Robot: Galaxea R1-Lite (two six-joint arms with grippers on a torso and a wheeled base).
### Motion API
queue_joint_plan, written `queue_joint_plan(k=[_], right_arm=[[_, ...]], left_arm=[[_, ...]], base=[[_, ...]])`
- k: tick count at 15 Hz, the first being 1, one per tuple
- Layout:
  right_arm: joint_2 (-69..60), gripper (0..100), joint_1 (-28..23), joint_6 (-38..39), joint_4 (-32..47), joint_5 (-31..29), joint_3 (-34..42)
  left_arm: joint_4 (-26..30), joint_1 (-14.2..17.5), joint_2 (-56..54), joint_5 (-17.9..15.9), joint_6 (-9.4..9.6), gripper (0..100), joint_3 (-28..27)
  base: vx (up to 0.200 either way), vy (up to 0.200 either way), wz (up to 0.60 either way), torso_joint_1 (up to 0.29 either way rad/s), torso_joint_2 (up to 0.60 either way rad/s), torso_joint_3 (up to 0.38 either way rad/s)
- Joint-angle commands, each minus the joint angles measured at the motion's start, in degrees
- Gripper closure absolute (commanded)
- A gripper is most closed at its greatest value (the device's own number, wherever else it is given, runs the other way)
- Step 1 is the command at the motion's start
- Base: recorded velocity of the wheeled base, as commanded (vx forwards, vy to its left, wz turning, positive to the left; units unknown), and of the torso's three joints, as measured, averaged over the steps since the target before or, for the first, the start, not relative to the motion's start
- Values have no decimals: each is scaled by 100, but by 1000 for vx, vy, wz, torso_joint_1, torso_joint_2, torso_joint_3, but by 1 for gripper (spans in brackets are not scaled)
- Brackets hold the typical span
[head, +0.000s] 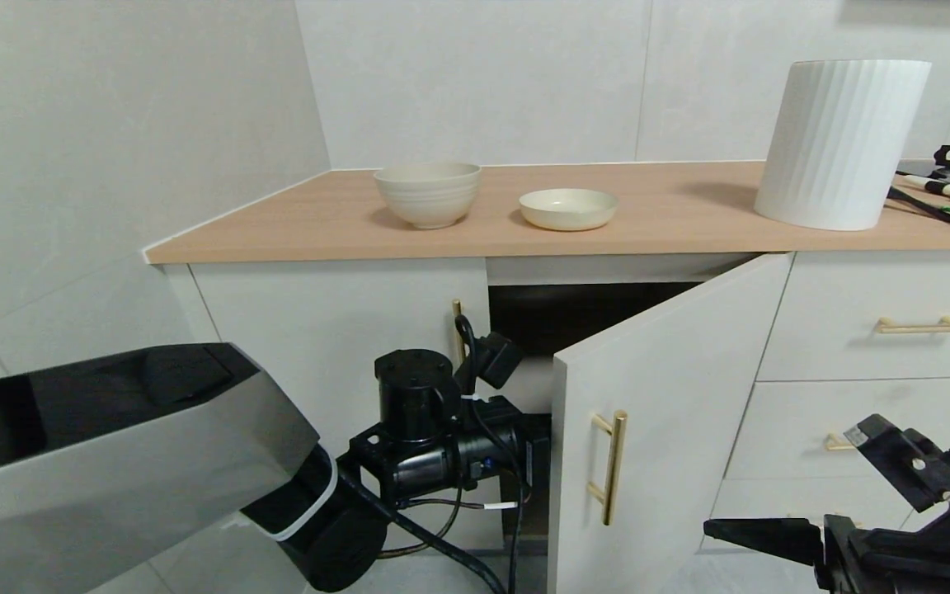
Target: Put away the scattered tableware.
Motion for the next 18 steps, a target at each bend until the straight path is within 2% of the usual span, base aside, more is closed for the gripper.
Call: queue_joint_plan(k=[1, 3, 4, 5, 6, 8, 11, 13, 15, 16, 17, 18], right_arm=[[11, 0, 3, -1, -2, 3, 7], [11, 0, 3, -1, -2, 3, 7], [2, 0, 3, -1, -2, 3, 16], [2, 0, 3, -1, -2, 3, 16], [2, 0, 3, -1, -2, 3, 16], [-59, 0, 12, -1, -2, 3, 16], [-183, 0, 117, -1, -2, 12, -1], [-534, 0, 539, 8, 68, 20, 7], [-1237, 0, 1154, 8, 490, 20, -36], [-1448, 0, 1330, 17, 648, 20, -80], [-2230, 0, 1708, 17, 1712, 12, -502], [-2450, 0, 1708, 8, 2476, 3, -801]], left_arm=[[181, -2, 31, 6, -1, 100, -249], [383, -2, 57, 6, -1, 100, -451], [515, -11, 163, 15, -1, 100, -706], [515, -11, 163, 15, -1, 100, -706], [647, -28, 321, 129, -1, 100, -996], [682, -72, 365, 147, -1, 100, -1049], [682, -362, 260, 296, -1, 100, -1040], [858, -819, -22, 331, -1, 100, -1031], [1227, -1347, -329, 331, 8, 100, -1049], [1324, -1426, -391, 331, 8, 100, -1075], [1499, -1681, -575, 331, 8, 100, -1075], [1482, -1733, -646, 331, 17, 100, -987]], base=[[-200, 0, 0, 12, -2, -2], [-200, 0, 0, 2, 2, -2], [0, 0, 0, 0, 0, 0], [0, 0, 0, 0, 0, 0], [0, 0, 0, 0, 0, 0], [0, 0, 0, 0, 0, 0], [0, 0, 0, 0, 0, 0], [0, 0, 0, 0, 0, 0], [0, 0, 0, 0, 0, 0], [0, 0, 0, 0, 0, 0], [0, 0, 0, 0, 0, 0], [0, 0, 0, 0, 0, 0]])
